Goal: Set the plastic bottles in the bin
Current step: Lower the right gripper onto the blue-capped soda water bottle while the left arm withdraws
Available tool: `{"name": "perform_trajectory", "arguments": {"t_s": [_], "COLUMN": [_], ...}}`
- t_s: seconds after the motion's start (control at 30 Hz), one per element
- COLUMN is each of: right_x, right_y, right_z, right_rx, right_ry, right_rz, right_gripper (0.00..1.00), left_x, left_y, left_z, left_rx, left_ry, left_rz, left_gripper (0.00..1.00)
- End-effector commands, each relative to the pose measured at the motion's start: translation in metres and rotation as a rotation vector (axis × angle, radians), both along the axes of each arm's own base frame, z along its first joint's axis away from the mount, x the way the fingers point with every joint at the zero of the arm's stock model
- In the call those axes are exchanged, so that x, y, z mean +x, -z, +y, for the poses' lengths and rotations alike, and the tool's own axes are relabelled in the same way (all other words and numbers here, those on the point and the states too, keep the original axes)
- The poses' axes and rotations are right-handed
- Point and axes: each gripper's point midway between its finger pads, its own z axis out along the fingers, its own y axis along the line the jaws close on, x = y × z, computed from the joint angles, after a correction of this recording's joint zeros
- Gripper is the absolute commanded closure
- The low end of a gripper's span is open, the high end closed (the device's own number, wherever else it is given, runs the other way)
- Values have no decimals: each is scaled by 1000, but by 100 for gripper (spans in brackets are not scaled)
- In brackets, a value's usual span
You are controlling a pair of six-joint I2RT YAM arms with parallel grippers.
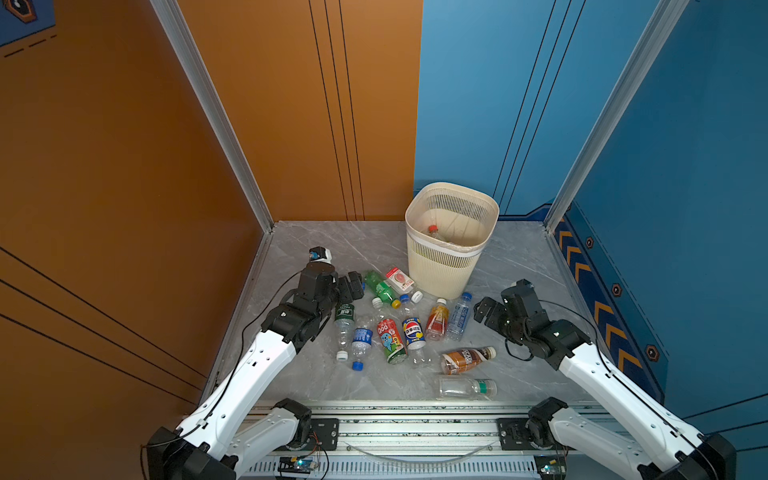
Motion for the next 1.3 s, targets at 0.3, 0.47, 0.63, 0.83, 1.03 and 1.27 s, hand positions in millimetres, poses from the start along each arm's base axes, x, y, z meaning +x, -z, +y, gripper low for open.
{"name": "perform_trajectory", "arguments": {"t_s": [0.3, 0.47, 0.63, 0.83, 1.03, 1.27], "right_x": [31, 45, 54, 57, 60, 63], "right_y": [30, 45, 63, 79, 87, 103], "right_z": [40, 49, 59, 58, 52, 52], "right_rx": [-41, -51, -51, -69, -91, -94], "right_ry": [-3, -13, -23, -2, 30, 50], "right_rz": [24, 34, 67, 92, 91, 115], "right_gripper": [0, 2, 11, 21, 24, 28], "left_x": [-24, -30, -35, -37, -38, -39], "left_y": [19, 24, 27, 31, 32, 33], "left_z": [27, 35, 43, 49, 52, 55], "left_rx": [-27, -34, -36, -53, -65, -75], "left_ry": [-70, -93, -115, -134, -146, -156], "left_rz": [55, 71, 82, 92, 95, 101], "left_gripper": [2, 2, 2, 2, 2, 2]}}
